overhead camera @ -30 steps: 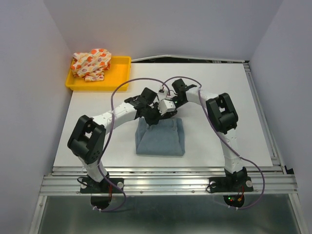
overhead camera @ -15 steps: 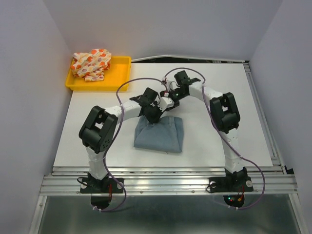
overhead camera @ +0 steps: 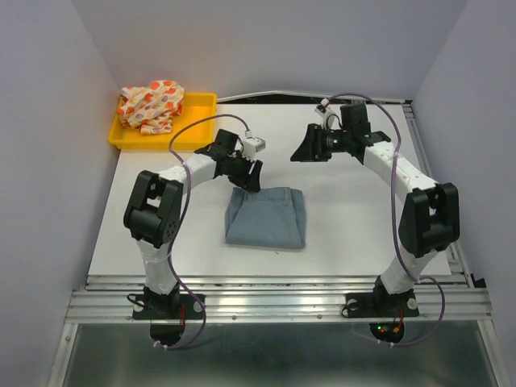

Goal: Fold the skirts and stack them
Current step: Fold the skirt, then neatly place the folded skirt to the corner

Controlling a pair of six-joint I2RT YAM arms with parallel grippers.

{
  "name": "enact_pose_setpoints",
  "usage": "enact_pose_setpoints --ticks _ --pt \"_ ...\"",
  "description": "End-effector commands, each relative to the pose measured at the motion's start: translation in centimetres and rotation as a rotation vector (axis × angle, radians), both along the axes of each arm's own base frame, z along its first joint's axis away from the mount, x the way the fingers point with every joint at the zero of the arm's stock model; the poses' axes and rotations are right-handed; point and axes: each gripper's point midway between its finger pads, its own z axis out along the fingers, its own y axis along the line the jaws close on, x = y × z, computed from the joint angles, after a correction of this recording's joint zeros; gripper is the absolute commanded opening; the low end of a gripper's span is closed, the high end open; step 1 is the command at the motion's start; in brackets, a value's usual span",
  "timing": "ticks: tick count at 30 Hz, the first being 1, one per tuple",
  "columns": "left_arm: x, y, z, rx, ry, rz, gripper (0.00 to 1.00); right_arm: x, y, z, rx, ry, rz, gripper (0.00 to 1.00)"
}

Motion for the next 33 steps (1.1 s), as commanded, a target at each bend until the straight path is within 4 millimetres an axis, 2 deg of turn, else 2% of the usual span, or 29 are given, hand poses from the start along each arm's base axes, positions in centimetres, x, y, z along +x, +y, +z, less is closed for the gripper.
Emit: enact_pose_setpoints --ticks 1,2,3,4,6,7,9,10,12,13,15,16,17,19,21,22,23,24,25,27,28,30,33 --pt "0.6 -1.0 11.2 -0.295 -0.129 0.008 0.70 -3.6 4.1 3.1 0.240 0.043 0.096 0.55" --pt "0.4 -0.7 12.2 -0.325 -0.137 0.018 0.71 -3.9 4.3 4.8 0.291 0.028 0.091 0.55" --pt "-0.2 -0.7 13.1 -0.356 -0.129 0.034 0.73 -4.8 4.9 4.9 0.314 0.039 0.107 0.54" --pt "-1.2 -0.6 14.2 -0.385 -0.150 0.013 0.74 -6.3 5.7 4.1 0.330 0.061 0.137 0.53" --pt "-2.4 -0.6 15.0 -0.421 -0.122 0.016 0.73 -7.3 6.7 3.8 0.345 0.046 0.173 0.52" --pt "-3.8 -0.7 14.7 -0.447 -0.073 0.020 0.69 -8.1 7.6 3.0 0.337 0.066 0.196 0.50" --pt "-5.1 -0.9 14.4 -0.485 -0.017 0.014 0.64 -8.5 8.4 1.0 0.330 0.128 0.201 0.49" --pt "-6.2 -1.2 13.6 -0.523 0.034 0.004 0.61 -8.7 8.8 0.4 0.340 0.140 0.210 0.49" --pt "-7.0 -1.2 12.3 -0.546 0.095 0.023 0.57 -8.4 8.9 -1.2 0.328 0.165 0.198 0.49" --pt "-7.8 -1.2 10.6 -0.549 0.173 0.046 0.53 -8.1 9.0 -3.0 0.312 0.201 0.188 0.48" --pt "-7.7 -1.4 9.6 -0.571 0.187 0.053 0.50 -7.7 9.0 -4.8 0.289 0.222 0.179 0.46" --pt "-7.6 -1.5 8.2 -0.564 0.217 0.069 0.49 -7.5 9.0 -5.6 0.279 0.232 0.168 0.46" --pt "-7.2 -1.4 7.3 -0.556 0.225 0.083 0.47 -6.7 8.5 -7.4 0.254 0.257 0.122 0.46" --pt "-6.7 -1.0 3.5 -0.516 0.308 0.119 0.45 -6.0 7.9 -9.3 0.232 0.293 0.086 0.45" --pt "-5.6 0.1 1.4 -0.504 0.358 0.167 0.42 -5.2 6.9 -12.3 0.178 0.337 0.033 0.45" --pt "-5.0 0.5 -0.3 -0.488 0.390 0.196 0.41 -3.8 6.1 -12.9 0.156 0.323 -0.008 0.45" --pt "-4.6 0.8 -0.8 -0.487 0.397 0.208 0.41 -3.4 5.9 -13.8 0.130 0.325 -0.021 0.45" --pt "-4.0 1.3 -1.3 -0.486 0.402 0.225 0.41 -3.1 5.2 -15.5 0.089 0.348 -0.039 0.44" --pt "-3.4 1.2 -1.7 -0.483 0.397 0.222 0.41 -1.9 4.7 -15.9 0.067 0.327 -0.070 0.43" --pt "-2.8 0.9 -1.5 -0.491 0.380 0.214 0.43 -1.3 4.4 -16.8 0.029 0.322 -0.086 0.41" --pt "-2.0 0.5 -0.9 -0.502 0.354 0.206 0.45 0.1 4.1 -16.8 0.015 0.292 -0.105 0.41" --pt "-1.3 0.1 0.0 -0.506 0.315 0.191 0.47 1.1 3.1 -17.0 -0.040 0.257 -0.127 0.41" --pt "0.3 -0.3 2.8 -0.517 0.237 0.169 0.56 3.6 1.8 -14.6 -0.116 0.131 -0.155 0.42"
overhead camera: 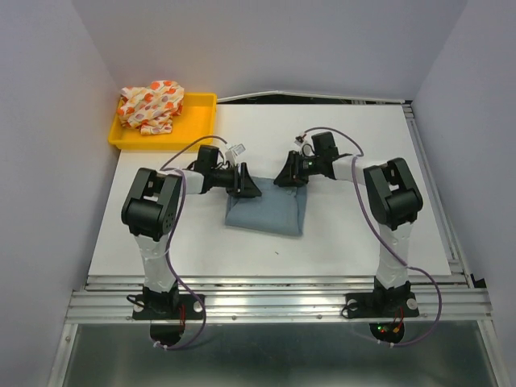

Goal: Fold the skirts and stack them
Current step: Neatly place the folded skirt to the corner

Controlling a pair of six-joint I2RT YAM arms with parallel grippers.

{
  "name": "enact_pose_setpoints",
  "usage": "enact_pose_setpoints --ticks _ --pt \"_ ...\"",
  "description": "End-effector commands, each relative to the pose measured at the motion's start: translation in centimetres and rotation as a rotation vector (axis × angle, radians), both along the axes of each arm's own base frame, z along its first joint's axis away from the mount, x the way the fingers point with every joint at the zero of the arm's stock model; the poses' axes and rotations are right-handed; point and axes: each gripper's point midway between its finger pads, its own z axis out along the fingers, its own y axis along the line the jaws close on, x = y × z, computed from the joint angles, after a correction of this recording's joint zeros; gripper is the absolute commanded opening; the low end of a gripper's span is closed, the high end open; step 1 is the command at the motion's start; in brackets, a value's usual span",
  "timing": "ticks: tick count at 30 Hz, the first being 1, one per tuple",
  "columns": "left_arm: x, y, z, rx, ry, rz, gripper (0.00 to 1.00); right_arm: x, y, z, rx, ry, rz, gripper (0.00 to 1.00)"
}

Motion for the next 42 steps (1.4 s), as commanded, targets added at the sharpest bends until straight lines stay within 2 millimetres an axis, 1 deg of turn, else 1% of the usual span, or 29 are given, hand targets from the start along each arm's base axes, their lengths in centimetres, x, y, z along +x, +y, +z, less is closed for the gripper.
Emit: enact_pose_setpoints --ticks 1,3,4,5,6,7,8,9,10,11,12,13,14,15,19,20,22,25,28,30,31,32,33,34,35,36,39,40,42 --pt "3.5 -0.2 4.8 0.013 -0.203 0.027 0.58 4.9 -4.5 0.4 -0.243 -0.200 -0.100 0.46" --pt "4.4 0.3 7.2 0.057 -0.308 0.040 0.67 6.0 -5.4 4.3 -0.294 -0.303 -0.117 0.54" --pt "5.1 1.0 9.6 0.093 -0.400 0.080 0.70 6.1 -5.6 5.5 -0.303 -0.328 -0.120 0.63" --pt "5.3 1.7 10.4 0.138 -0.459 0.088 0.74 5.8 -6.1 7.3 -0.323 -0.346 -0.128 0.68" --pt "5.6 2.3 11.5 0.171 -0.504 0.117 0.77 5.7 -6.4 8.2 -0.332 -0.359 -0.134 0.80" --pt "5.8 2.9 12.4 0.201 -0.538 0.144 0.80 5.5 -6.6 9.0 -0.338 -0.368 -0.139 0.86" --pt "6.1 3.8 14.4 0.236 -0.597 0.194 0.99 5.0 -6.7 9.2 -0.358 -0.367 -0.149 0.91" --pt "5.8 4.3 14.8 0.271 -0.601 0.217 0.99 4.4 -7.0 10.7 -0.355 -0.387 -0.160 0.99" --pt "6.3 5.4 16.0 0.324 -0.603 0.330 0.99 3.8 -7.4 11.0 -0.363 -0.385 -0.168 1.00" --pt "6.1 5.4 16.7 0.335 -0.606 0.351 0.99 3.3 -8.1 10.7 -0.393 -0.378 -0.187 1.00" --pt "4.5 3.9 16.2 0.363 -0.585 0.292 0.99 2.8 -8.6 12.0 -0.400 -0.406 -0.205 1.00" --pt "3.7 3.4 16.2 0.424 -0.618 0.247 0.99 2.7 -9.7 11.9 -0.447 -0.415 -0.236 1.00" --pt "3.2 2.3 16.3 0.449 -0.651 0.231 0.99 2.7 -10.1 12.8 -0.459 -0.443 -0.249 1.00" --pt "1.1 -0.4 16.2 0.453 -0.681 0.169 0.98 2.2 -11.1 13.5 -0.478 -0.465 -0.257 1.00" --pt "-0.5 -3.8 15.6 0.524 -0.796 0.093 0.99 1.8 -14.6 14.9 -0.533 -0.497 -0.308 1.00" --pt "-1.0 -5.2 14.6 0.556 -0.779 0.037 0.99 1.7 -16.0 14.7 -0.556 -0.484 -0.327 1.00" --pt "-1.0 -6.4 13.2 0.586 -0.745 -0.010 0.99 1.5 -17.4 15.0 -0.570 -0.474 -0.352 1.00" --pt "0.4 -7.5 10.2 0.701 -0.689 0.007 0.99 1.0 -19.0 15.5 -0.589 -0.472 -0.382 1.00" --pt "2.0 -8.4 5.5 0.795 -0.605 0.013 0.99 0.3 -19.5 15.4 -0.592 -0.464 -0.390 1.00" --pt "2.4 -8.0 2.8 0.859 -0.561 -0.009 0.98 -0.1 -20.0 15.5 -0.599 -0.462 -0.394 1.00" --pt "2.5 -7.2 0.0 0.924 -0.510 -0.026 0.98 -0.4 -20.2 15.1 -0.609 -0.459 -0.389 1.00" --pt "2.4 -6.5 -1.3 0.948 -0.449 -0.017 0.98 -0.5 -20.7 15.1 -0.618 -0.458 -0.401 1.00" --pt "3.0 -4.8 -2.8 0.968 -0.372 0.011 0.97 -0.7 -20.9 15.3 -0.625 -0.465 -0.397 1.00" --pt "2.2 -3.1 -5.0 0.996 -0.306 -0.012 0.95 -0.7 -21.3 15.3 -0.632 -0.463 -0.405 1.00" --pt "2.9 1.1 -5.9 1.034 -0.258 0.029 0.93 -0.9 -21.9 15.2 -0.653 -0.464 -0.405 1.00" --pt "3.6 2.1 -5.7 1.030 -0.246 0.053 0.92 -0.9 -21.9 15.2 -0.653 -0.464 -0.405 1.00" --pt "3.3 7.2 -6.2 1.079 -0.156 0.088 0.91 -0.8 -22.0 15.2 -0.662 -0.470 -0.400 1.00" --pt "3.1 10.1 -5.8 1.093 -0.108 0.127 0.91 -0.8 -22.0 15.2 -0.661 -0.469 -0.399 1.00" --pt "3.4 13.7 -4.7 1.109 -0.085 0.171 0.90 -0.6 -22.5 15.1 -0.674 -0.468 -0.406 1.00"
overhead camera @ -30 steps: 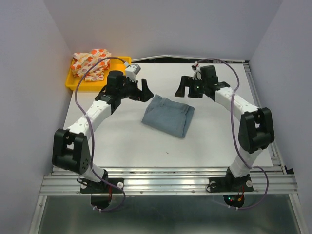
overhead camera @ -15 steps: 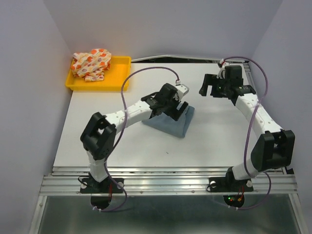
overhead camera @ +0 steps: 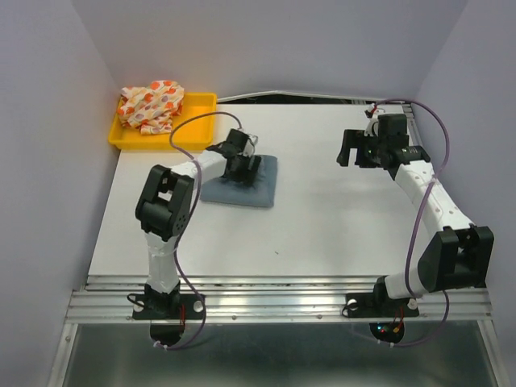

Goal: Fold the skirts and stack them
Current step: Neatly place the folded skirt to the corner

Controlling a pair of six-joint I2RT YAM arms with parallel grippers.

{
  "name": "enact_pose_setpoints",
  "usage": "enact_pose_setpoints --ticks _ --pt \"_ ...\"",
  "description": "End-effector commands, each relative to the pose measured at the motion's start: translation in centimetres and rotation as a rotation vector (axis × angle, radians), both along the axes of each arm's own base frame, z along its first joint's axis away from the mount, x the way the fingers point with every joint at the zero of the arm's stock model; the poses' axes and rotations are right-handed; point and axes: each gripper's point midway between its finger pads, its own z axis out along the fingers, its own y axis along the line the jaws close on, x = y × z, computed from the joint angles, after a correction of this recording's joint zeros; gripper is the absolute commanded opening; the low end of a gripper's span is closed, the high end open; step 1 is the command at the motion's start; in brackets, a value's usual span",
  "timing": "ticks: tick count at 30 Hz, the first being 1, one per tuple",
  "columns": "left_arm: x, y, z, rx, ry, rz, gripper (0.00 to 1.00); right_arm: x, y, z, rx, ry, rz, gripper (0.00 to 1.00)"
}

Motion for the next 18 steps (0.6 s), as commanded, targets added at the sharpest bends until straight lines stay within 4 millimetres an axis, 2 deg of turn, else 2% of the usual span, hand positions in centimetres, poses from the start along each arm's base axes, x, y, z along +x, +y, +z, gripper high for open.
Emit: enact_pose_setpoints --ticks 1,3,6,7,10,11,12,14,15,17,18 --pt "-4.4 12.8 -2.6 0.211 0.227 0.158 0.90 0.0 -1.1 0.7 -0.044 -0.030 -0.010 1.00" --pt "-5.0 15.0 -1.9 0.227 0.230 0.180 0.90 0.2 -1.6 0.7 -0.054 -0.033 -0.018 1.00" --pt "-7.1 19.3 -2.5 0.258 0.290 0.224 0.90 0.3 -1.9 0.7 -0.060 -0.029 -0.018 1.00" --pt "-8.4 21.0 -2.9 0.258 0.317 0.248 0.90 0.5 -1.9 0.8 -0.061 -0.031 -0.017 1.00" --pt "-10.1 23.9 -3.1 0.280 0.324 0.239 0.91 0.8 -1.9 1.3 -0.064 -0.039 -0.015 1.00" --pt "-10.2 25.7 -2.9 0.292 0.319 0.227 0.93 0.9 -1.9 1.2 -0.059 -0.034 -0.015 1.00" --pt "-10.2 25.7 -2.7 0.269 0.310 0.182 0.96 1.0 -1.7 1.2 -0.054 -0.032 -0.009 1.00" --pt "-9.6 27.9 -2.3 0.290 0.273 0.163 0.98 1.1 -1.5 1.2 -0.045 -0.030 0.001 1.00" --pt "-9.7 29.7 -2.6 0.328 0.284 0.135 0.98 1.1 -1.4 0.9 -0.039 -0.022 0.002 1.00" --pt "-9.0 31.5 -2.6 0.355 0.294 0.158 0.98 1.3 -1.2 0.8 -0.035 -0.019 0.010 1.00" --pt "-9.1 32.2 -3.4 0.356 0.327 0.170 0.98 1.4 -1.2 0.7 -0.036 -0.016 0.011 1.00"
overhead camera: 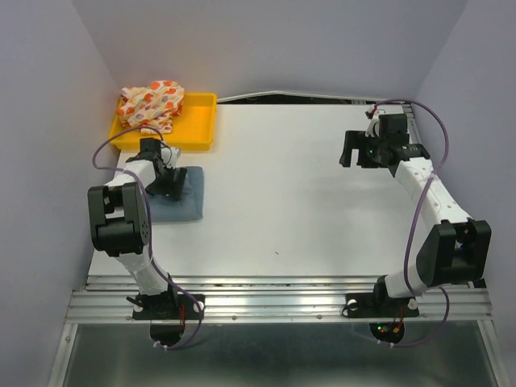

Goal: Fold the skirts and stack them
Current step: Neatly place the folded skirt to the corner

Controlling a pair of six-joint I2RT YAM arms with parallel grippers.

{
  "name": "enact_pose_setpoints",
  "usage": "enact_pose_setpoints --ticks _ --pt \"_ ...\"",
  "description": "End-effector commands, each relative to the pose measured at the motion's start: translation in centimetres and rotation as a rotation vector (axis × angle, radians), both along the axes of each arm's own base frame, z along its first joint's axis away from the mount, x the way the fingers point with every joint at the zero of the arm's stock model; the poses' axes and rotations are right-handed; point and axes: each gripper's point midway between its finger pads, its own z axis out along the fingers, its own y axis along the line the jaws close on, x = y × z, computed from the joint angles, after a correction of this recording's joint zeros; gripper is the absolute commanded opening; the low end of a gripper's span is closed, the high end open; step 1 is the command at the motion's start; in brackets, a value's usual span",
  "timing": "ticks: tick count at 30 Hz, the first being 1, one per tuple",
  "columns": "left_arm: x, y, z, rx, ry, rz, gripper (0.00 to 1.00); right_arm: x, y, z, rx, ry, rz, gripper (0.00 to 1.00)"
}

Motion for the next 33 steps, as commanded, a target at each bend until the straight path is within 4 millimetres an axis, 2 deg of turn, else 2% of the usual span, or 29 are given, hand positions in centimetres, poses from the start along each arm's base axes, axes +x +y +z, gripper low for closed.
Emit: enact_pose_setpoints --ticks 1,3,6,12,15,17,18,20,21,22,24,25,28,29,31,32,33 --pt "-3.4 6.1 -3.1 0.149 0.228 -0.059 0.98 1.1 0.1 1.6 0.003 -0.041 0.016 1.00" --pt "-2.8 6.5 -3.2 0.153 0.222 -0.077 0.98 1.2 0.2 1.5 0.005 -0.038 0.022 1.00" --pt "-0.5 6.7 -2.7 0.157 0.182 -0.115 0.98 1.1 0.3 1.3 0.008 -0.031 0.031 1.00" --pt "1.4 7.7 -2.8 0.203 0.169 -0.168 0.99 1.2 0.4 1.2 0.009 -0.029 0.039 1.00" --pt "2.2 7.9 -1.7 0.225 0.144 -0.182 0.99 1.2 0.5 1.3 0.009 -0.031 0.050 1.00" --pt "3.0 7.6 0.7 0.226 0.086 -0.197 0.99 1.2 0.8 1.6 0.017 -0.035 0.063 1.00" --pt "3.6 7.0 3.2 0.231 0.020 -0.207 0.99 1.2 0.9 1.7 0.018 -0.037 0.073 1.00" --pt "4.4 5.4 6.8 0.230 -0.066 -0.234 0.98 1.2 1.4 2.1 0.036 -0.037 0.099 1.00" --pt "4.7 4.4 9.8 0.241 -0.141 -0.238 0.98 1.1 1.6 2.2 0.044 -0.032 0.107 1.00" --pt "5.3 1.9 11.5 0.237 -0.184 -0.280 0.98 1.2 1.8 2.0 0.050 -0.023 0.114 1.00" --pt "5.7 -1.0 16.1 0.218 -0.291 -0.289 0.98 1.2 2.1 2.2 0.068 -0.015 0.126 1.00" --pt "6.2 -4.4 18.0 0.184 -0.351 -0.325 0.98 1.1 2.2 2.1 0.073 -0.008 0.129 1.00" --pt "6.1 -9.4 21.9 0.082 -0.461 -0.374 0.98 0.5 2.2 1.8 0.071 0.002 0.131 1.00" --pt "6.1 -12.2 23.2 0.023 -0.506 -0.391 0.98 0.4 2.1 2.0 0.067 -0.009 0.125 1.00" --pt "6.1 -15.3 24.5 -0.057 -0.556 -0.415 0.99 -0.3 2.0 1.1 0.069 0.009 0.118 1.00" --pt "5.6 -17.6 24.6 -0.113 -0.563 -0.432 0.99 -0.5 2.1 1.0 0.074 0.007 0.119 1.00" --pt "5.5 -18.6 24.6 -0.126 -0.577 -0.456 0.99 -0.7 2.1 0.7 0.079 0.013 0.118 1.00"
